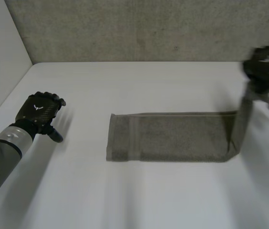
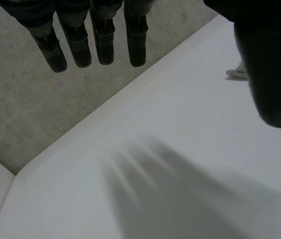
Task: Fold the towel.
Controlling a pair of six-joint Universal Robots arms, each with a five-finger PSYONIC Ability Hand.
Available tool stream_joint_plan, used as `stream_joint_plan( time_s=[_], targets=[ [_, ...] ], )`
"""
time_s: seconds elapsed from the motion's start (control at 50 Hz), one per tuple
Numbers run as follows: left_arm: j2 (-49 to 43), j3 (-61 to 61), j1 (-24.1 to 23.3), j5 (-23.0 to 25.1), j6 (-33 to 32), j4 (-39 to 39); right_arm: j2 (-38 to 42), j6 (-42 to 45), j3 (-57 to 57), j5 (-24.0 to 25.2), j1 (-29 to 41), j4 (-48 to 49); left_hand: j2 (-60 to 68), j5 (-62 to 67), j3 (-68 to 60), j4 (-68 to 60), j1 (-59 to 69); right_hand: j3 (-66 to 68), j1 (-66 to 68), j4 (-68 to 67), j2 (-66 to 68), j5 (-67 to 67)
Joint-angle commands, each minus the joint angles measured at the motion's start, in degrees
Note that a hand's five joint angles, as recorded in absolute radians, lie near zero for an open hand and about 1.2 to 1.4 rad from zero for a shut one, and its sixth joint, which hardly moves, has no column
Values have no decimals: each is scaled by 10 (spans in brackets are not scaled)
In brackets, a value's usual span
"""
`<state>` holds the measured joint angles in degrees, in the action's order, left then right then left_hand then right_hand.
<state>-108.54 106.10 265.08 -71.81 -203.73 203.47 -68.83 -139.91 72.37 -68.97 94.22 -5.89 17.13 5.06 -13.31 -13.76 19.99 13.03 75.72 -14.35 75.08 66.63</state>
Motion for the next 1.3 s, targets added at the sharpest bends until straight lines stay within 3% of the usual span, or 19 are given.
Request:
stream_joint_plan(
  time_s=[0.02,0.08,0.16,0.18,0.2,0.22,0.24,0.34,0.52,0.64,0.8,1.02,1.14,1.16,1.18,1.22,1.24,1.26,1.3],
  targets=[
    [0,3,-1,0,0,0,77,1,-59,-72,286,25,-34,-13,33,38,-62,-30,43,44,49,34],
    [0,4,-2,-1,0,0,137,0,-80,-78,360,41,-34,-13,33,38,-62,-30,43,44,49,34],
    [1,3,-4,-2,0,0,211,4,-108,-85,408,51,-34,-13,33,38,-62,-30,43,44,49,34],
    [1,3,-6,-2,0,0,240,13,-118,-88,421,52,-36,-15,33,38,-64,-30,-93,44,-87,-102],
    [1,3,-11,-3,0,0,240,13,-118,-88,421,52,-36,-15,33,38,-64,-30,-94,44,-88,-104],
    [1,3,-11,-3,0,0,259,27,-122,-99,427,51,-36,-15,33,38,-64,-30,-572,44,-566,-582],
    [1,2,-19,-3,0,0,262,46,-120,-120,427,55,-37,-17,33,38,-66,-30,-657,44,-651,-666],
    [3,-7,-46,-4,1,-2,232,68,-98,-169,418,67,-41,-20,33,38,-69,-30,-657,44,-651,-666],
    [13,-50,-105,-5,50,-4,79,-46,55,-170,319,102,-39,-18,33,38,-68,-30,-657,44,-651,-666],
    [6,-70,-151,-5,97,-4,19,-88,140,-161,254,105,-34,-13,33,38,-62,-30,-657,44,-651,-666],
    [-26,-70,-200,-6,97,-3,-18,-101,294,-74,158,156,-22,-1,33,38,-51,-30,-657,44,-651,-666],
    [-76,-67,-211,-15,95,-3,-10,-110,348,-12,102,203,28,49,33,38,0,-30,-603,44,-596,-612],
    [-93,-72,-210,-61,94,-6,22,-153,341,-2,100,235,65,86,33,38,37,-30,-387,44,-381,-396],
    [-96,-71,-209,-73,93,-6,26,-158,340,-2,98,242,65,86,33,38,37,-30,-274,44,-268,-283],
    [-96,-70,-209,-81,93,-7,26,-158,340,-2,98,242,65,86,33,38,37,-30,-273,44,-266,-282],
    [-96,-68,-209,-86,92,-9,28,-160,340,-1,91,246,65,86,33,38,37,-30,-57,44,-50,-66],
    [-93,-63,-208,-90,89,-10,28,-160,340,-1,91,246,65,86,33,38,37,-30,-56,44,-49,-65],
    [-93,-63,-208,-90,89,-10,27,-160,341,-1,88,246,65,86,33,38,37,-30,42,44,48,33],
    [-91,-59,-208,-92,87,-11,22,-159,343,-1,82,245,65,86,33,38,37,-30,43,44,49,34]
  ],
)
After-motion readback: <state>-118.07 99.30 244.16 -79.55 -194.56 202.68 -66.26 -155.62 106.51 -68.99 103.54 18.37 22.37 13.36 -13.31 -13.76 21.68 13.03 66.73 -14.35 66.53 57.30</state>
